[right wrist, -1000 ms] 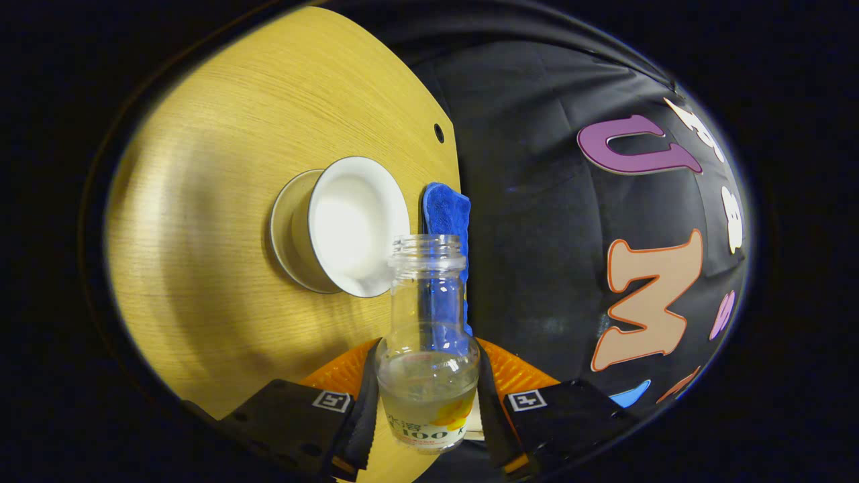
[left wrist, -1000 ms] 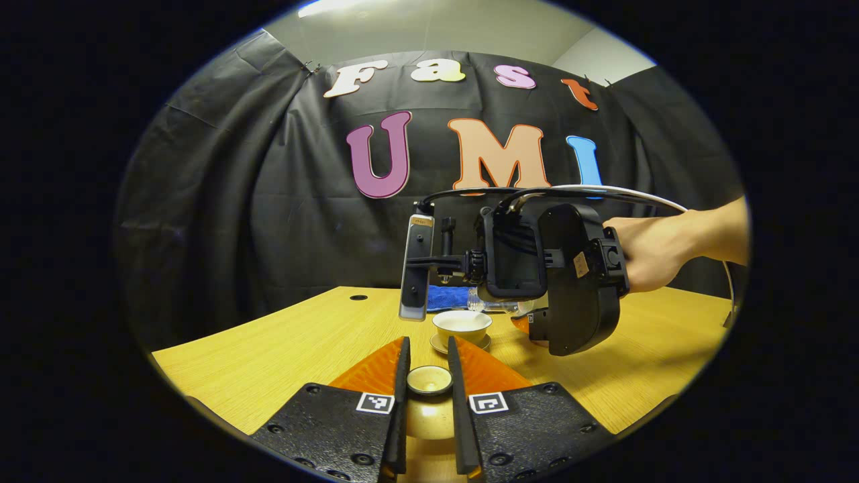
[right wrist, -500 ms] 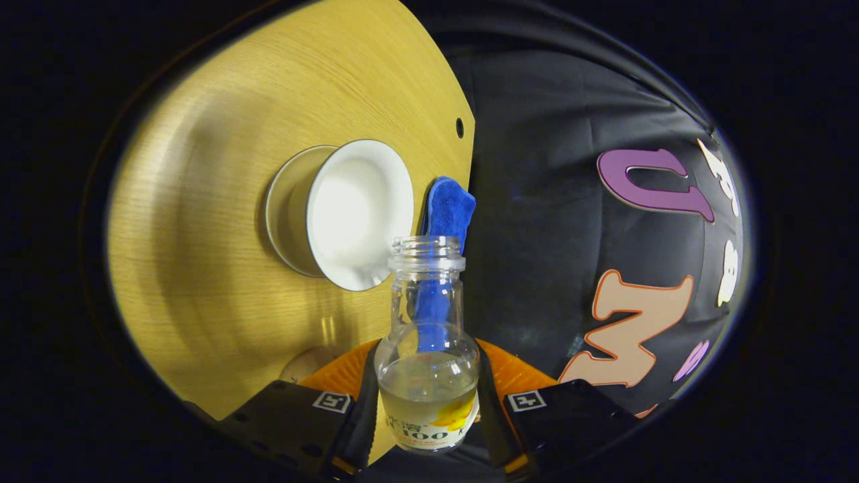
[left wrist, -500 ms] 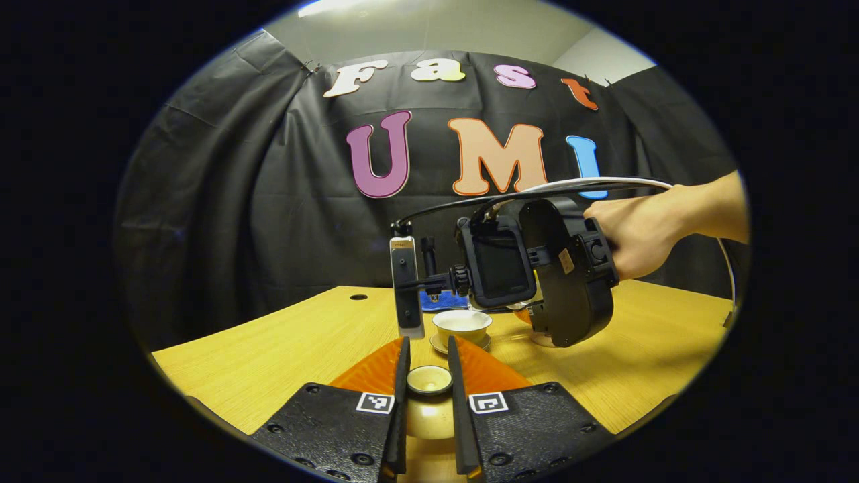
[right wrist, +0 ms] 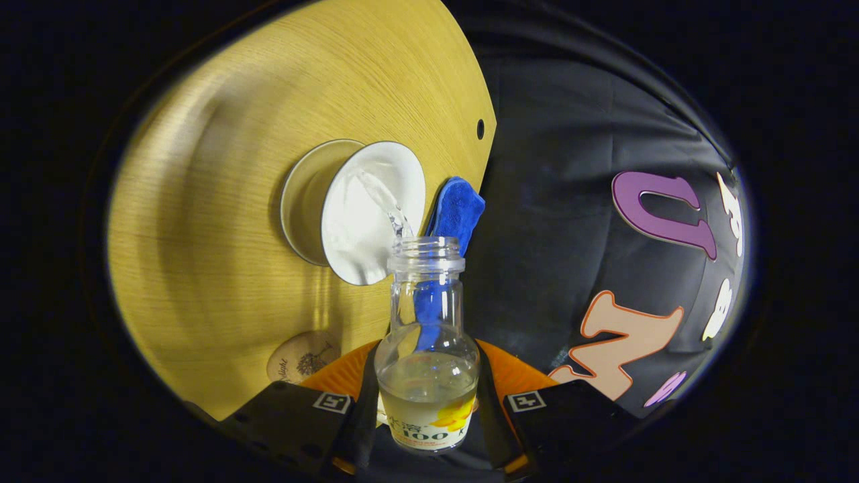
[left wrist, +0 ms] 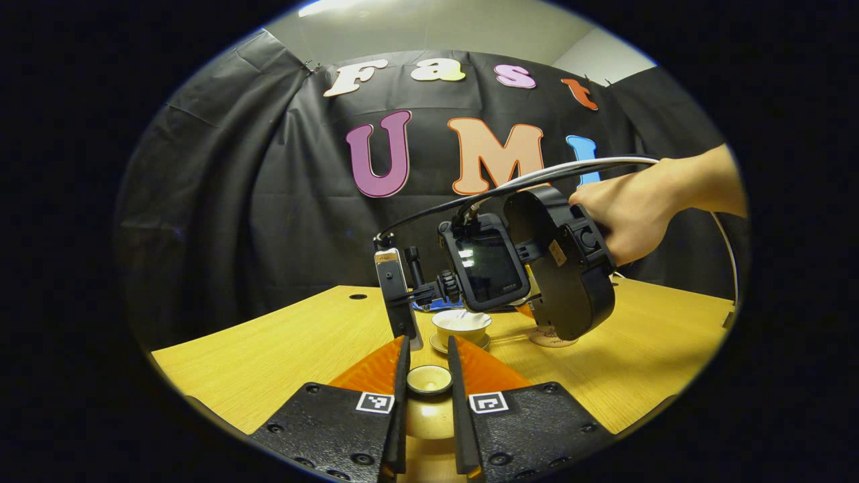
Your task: Open the teacup lid with one hand, grasp the water bottle and pour water into the teacup with the other hand; after pouring, place the water bottle on the coaster and then close the teacup lid.
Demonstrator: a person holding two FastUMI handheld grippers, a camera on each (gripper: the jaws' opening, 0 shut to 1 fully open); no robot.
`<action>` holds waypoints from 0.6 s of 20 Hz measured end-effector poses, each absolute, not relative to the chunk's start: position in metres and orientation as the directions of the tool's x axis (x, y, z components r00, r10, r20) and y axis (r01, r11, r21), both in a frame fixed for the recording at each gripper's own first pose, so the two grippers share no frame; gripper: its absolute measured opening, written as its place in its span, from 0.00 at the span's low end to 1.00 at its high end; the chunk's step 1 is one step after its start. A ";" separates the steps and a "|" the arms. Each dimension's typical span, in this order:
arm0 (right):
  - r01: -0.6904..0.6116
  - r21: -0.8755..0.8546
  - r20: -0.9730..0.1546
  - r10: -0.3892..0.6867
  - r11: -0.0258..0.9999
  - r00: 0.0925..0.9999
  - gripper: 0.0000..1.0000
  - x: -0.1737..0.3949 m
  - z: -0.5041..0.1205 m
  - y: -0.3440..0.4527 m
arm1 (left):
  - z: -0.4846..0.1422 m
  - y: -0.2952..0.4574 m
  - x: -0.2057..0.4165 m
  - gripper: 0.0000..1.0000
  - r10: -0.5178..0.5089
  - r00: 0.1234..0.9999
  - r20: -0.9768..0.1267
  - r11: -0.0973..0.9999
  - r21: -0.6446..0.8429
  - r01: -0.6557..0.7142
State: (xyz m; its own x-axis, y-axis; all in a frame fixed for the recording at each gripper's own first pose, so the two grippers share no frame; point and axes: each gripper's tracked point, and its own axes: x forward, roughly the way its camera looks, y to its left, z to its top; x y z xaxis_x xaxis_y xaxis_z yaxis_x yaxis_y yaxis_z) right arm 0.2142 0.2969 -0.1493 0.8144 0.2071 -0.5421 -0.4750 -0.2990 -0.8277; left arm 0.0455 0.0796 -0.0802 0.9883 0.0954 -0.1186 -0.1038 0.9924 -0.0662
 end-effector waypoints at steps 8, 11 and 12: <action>-0.464 -0.793 -0.560 0.174 -0.396 0.810 0.69 0.217 -0.149 0.285 | -0.080 0.080 0.044 0.24 0.096 0.988 -0.119 0.992 -0.065 -0.104; -0.455 -0.795 -0.554 0.176 -0.401 0.813 0.69 0.217 -0.148 0.286 | -0.080 0.079 0.045 0.26 0.096 0.988 -0.119 0.992 -0.065 -0.104; -0.448 -0.797 -0.550 0.179 -0.405 0.816 0.69 0.217 -0.146 0.288 | -0.080 0.079 0.045 0.26 0.096 0.988 -0.119 0.992 -0.065 -0.105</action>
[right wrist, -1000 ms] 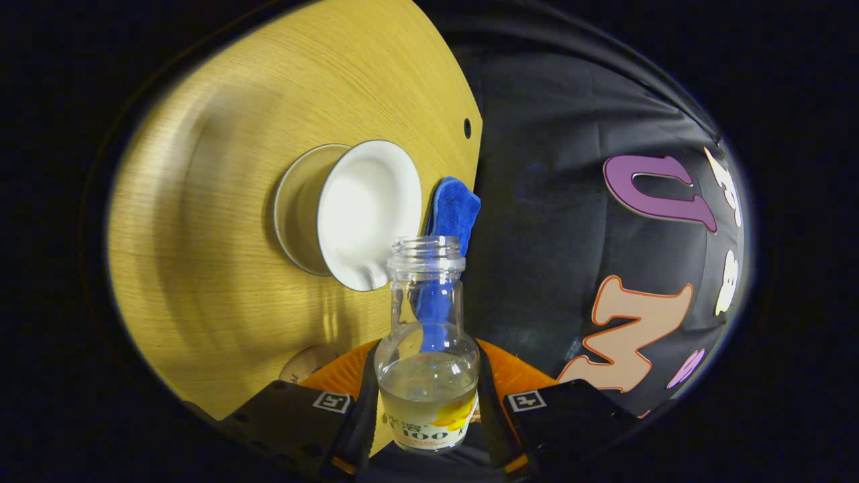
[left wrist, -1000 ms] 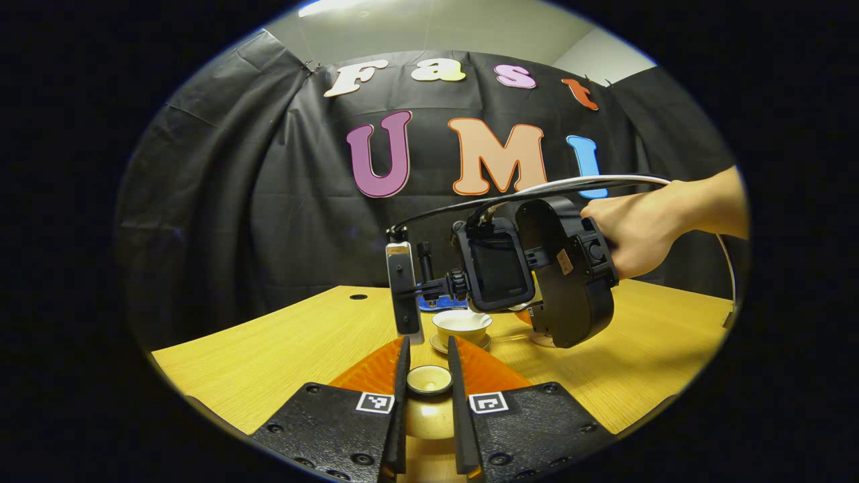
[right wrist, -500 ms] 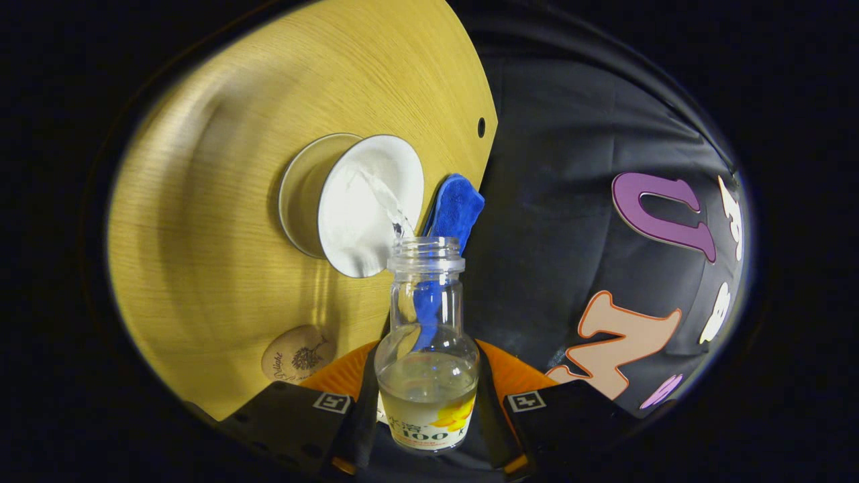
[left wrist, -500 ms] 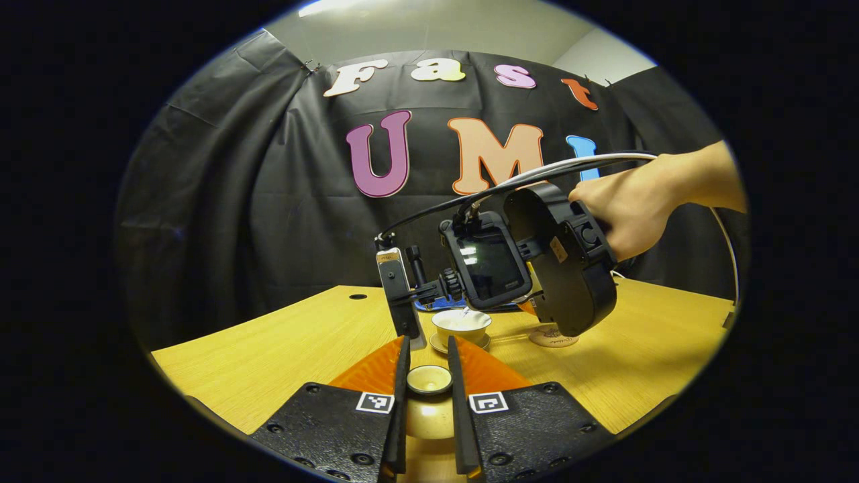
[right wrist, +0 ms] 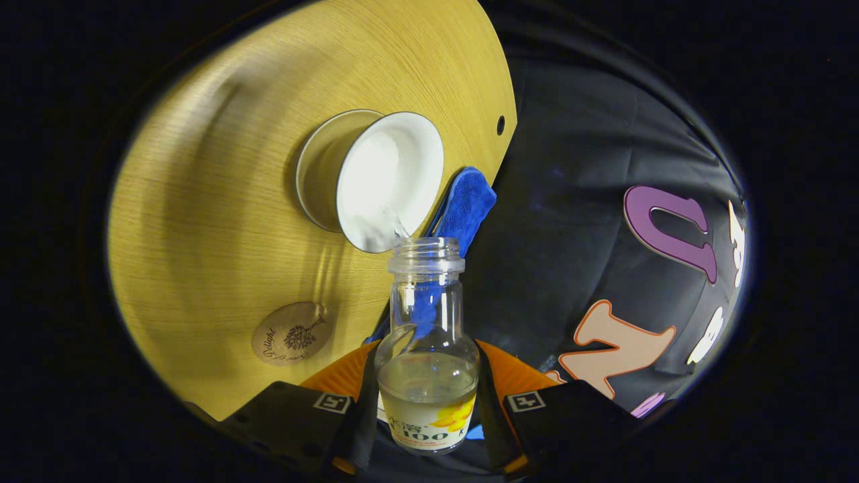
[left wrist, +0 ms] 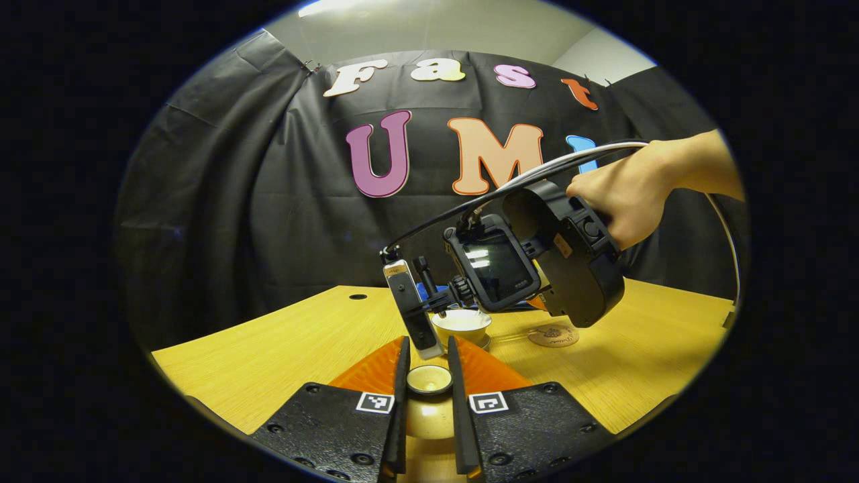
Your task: Open the teacup lid with one hand, grasp the water bottle and pour water into the teacup with the other hand; after pouring, place the water bottle on the coaster and then close the teacup lid.
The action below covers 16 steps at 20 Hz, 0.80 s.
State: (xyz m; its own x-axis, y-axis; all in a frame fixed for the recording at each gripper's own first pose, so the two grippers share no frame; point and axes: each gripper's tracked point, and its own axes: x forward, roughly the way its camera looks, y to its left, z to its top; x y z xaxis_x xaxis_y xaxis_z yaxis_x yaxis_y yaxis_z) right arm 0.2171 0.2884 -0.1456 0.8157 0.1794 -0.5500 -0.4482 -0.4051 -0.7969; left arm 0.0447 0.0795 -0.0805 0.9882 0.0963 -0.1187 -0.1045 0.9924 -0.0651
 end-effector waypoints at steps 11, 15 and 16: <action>-0.406 -0.803 -0.525 0.194 -0.437 0.829 0.69 0.223 -0.137 0.297 | -0.080 0.079 0.045 0.26 0.097 0.988 -0.119 0.992 -0.065 -0.105; -0.404 -0.805 -0.523 0.198 -0.436 0.829 0.69 0.224 -0.136 0.299 | -0.080 0.079 0.045 0.26 0.097 0.988 -0.120 0.992 -0.065 -0.105; -0.409 -0.804 -0.527 0.197 -0.431 0.827 0.69 0.223 -0.137 0.299 | -0.080 0.079 0.045 0.26 0.097 0.988 -0.119 0.992 -0.065 -0.105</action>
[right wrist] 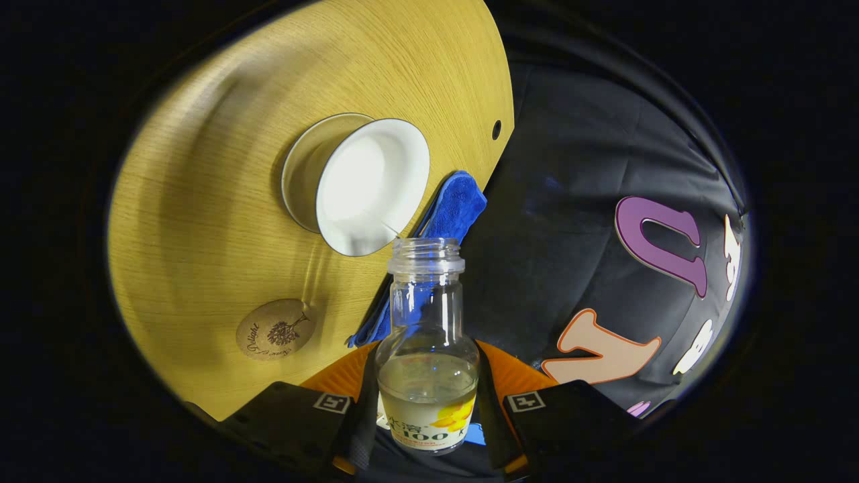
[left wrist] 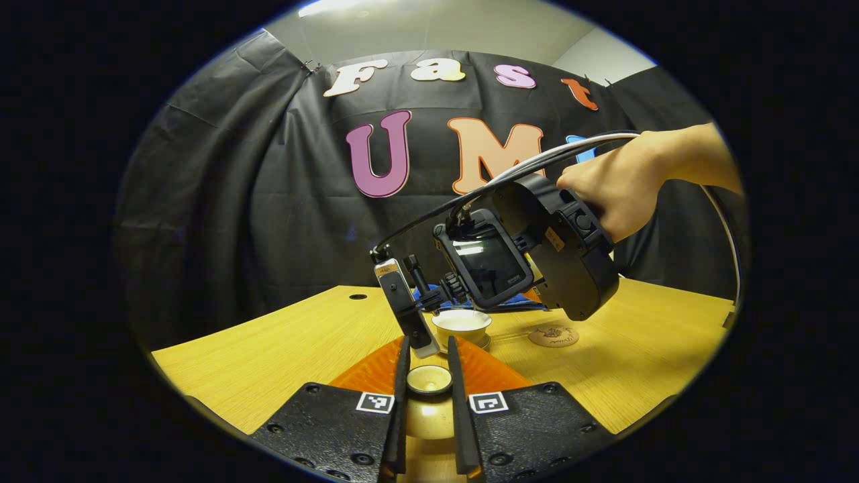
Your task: Open the teacup lid with one hand, grasp the water bottle and pour water into the teacup with the other hand; after pouring, place the water bottle on the coaster and then close the teacup lid.
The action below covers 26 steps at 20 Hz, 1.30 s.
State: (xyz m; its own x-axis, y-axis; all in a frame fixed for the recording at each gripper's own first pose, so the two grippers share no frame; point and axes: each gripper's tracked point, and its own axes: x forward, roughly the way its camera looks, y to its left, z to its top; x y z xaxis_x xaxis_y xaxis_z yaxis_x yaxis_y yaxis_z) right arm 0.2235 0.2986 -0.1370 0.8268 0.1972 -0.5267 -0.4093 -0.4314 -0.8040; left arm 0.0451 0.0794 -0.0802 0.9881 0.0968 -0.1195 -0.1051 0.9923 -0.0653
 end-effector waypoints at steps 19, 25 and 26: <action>-0.731 -0.681 -0.712 0.274 -0.047 0.646 0.72 0.196 -0.163 0.307 | -0.078 0.077 0.045 0.26 0.095 0.988 -0.121 0.992 -0.067 -0.103; -0.855 -0.376 -0.705 0.488 0.358 0.514 0.68 0.186 -0.151 0.316 | -0.079 0.078 0.045 0.26 0.095 0.988 -0.120 0.992 -0.067 -0.104; -0.855 -0.296 -0.679 0.535 0.426 0.502 0.68 0.187 -0.145 0.315 | -0.079 0.077 0.044 0.26 0.096 0.988 -0.119 0.992 -0.067 -0.104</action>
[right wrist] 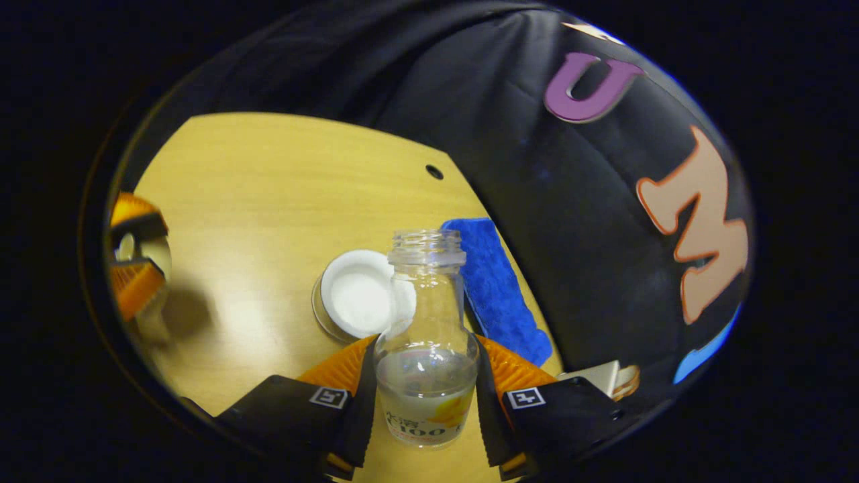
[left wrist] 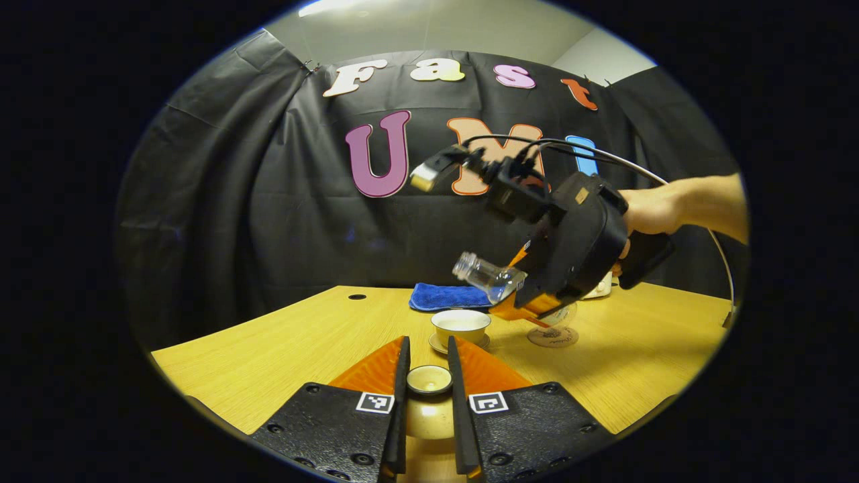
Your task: Open the teacup lid with one hand, grasp the water bottle and pour water into the teacup with the other hand; after pouring, place the water bottle on the coaster and then close the teacup lid.
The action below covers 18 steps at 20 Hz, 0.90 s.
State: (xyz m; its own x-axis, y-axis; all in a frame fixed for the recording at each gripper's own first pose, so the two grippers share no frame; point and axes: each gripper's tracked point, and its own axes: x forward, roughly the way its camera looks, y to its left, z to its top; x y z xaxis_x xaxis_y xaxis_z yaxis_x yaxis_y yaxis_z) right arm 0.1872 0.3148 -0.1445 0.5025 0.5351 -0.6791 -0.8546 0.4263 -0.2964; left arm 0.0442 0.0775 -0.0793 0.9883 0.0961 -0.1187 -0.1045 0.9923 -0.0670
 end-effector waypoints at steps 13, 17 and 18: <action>-0.391 0.270 -0.300 0.463 0.880 0.834 0.70 0.248 -0.147 0.204 | -0.080 0.078 0.046 0.28 0.103 0.988 -0.118 0.992 -0.064 -0.111; -0.358 0.283 -0.258 0.431 0.890 0.865 0.71 0.244 -0.149 0.200 | -0.078 0.078 0.046 0.28 0.103 0.988 -0.118 0.992 -0.064 -0.111; -0.360 0.279 -0.257 0.430 0.890 0.866 0.69 0.245 -0.150 0.202 | -0.079 0.078 0.046 0.26 0.103 0.988 -0.118 0.992 -0.064 -0.111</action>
